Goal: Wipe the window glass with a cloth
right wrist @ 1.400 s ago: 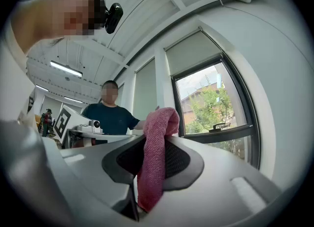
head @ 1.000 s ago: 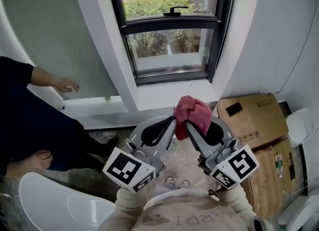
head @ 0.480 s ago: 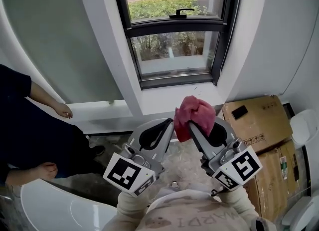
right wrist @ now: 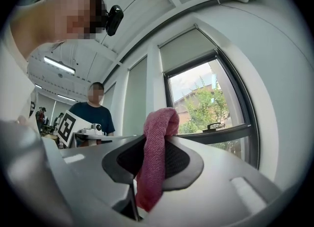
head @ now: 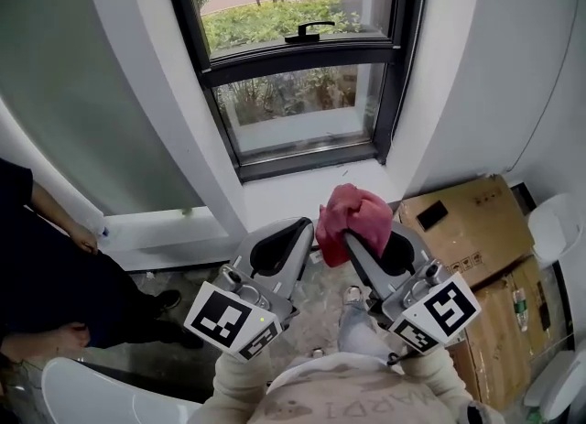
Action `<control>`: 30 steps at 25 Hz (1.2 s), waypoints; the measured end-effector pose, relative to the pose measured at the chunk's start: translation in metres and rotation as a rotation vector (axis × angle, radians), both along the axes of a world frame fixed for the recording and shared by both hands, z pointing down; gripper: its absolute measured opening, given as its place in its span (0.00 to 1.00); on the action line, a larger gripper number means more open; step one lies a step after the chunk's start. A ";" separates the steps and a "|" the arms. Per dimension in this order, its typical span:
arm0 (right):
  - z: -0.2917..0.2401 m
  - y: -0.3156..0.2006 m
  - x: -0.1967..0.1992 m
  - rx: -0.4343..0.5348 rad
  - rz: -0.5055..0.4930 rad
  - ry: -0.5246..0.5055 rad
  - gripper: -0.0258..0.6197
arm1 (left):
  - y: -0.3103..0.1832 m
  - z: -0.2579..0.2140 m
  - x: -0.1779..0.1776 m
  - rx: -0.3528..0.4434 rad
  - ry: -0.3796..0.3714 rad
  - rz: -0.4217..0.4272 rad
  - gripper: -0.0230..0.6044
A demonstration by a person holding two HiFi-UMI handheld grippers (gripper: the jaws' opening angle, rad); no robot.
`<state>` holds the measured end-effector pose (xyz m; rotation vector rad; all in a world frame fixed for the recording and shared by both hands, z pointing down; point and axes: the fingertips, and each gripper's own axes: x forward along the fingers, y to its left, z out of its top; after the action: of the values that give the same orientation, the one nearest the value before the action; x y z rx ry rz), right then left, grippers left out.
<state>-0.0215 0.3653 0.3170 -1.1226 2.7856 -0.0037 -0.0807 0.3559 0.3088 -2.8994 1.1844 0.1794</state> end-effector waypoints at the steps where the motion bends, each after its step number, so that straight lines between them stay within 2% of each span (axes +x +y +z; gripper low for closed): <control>1: 0.001 -0.013 0.005 0.004 0.000 -0.002 0.21 | -0.014 0.001 0.005 -0.001 0.001 0.002 0.04; 12: -0.027 -0.190 0.081 0.036 -0.036 -0.017 0.21 | -0.188 -0.028 0.081 0.043 -0.013 -0.037 0.04; 17: -0.035 -0.253 0.111 0.032 -0.071 -0.042 0.21 | -0.247 -0.037 0.112 0.058 -0.013 -0.058 0.04; 25: -0.020 -0.325 0.115 -0.023 -0.131 -0.084 0.21 | -0.319 -0.034 0.112 0.012 -0.033 -0.123 0.04; 30: -0.017 -0.366 0.104 -0.030 -0.114 -0.062 0.21 | -0.367 -0.034 0.098 0.014 -0.022 -0.131 0.04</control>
<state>0.0820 -0.0012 0.3002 -0.9516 2.7990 -0.0908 0.0174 -0.0107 0.2744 -2.7919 1.3576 0.1539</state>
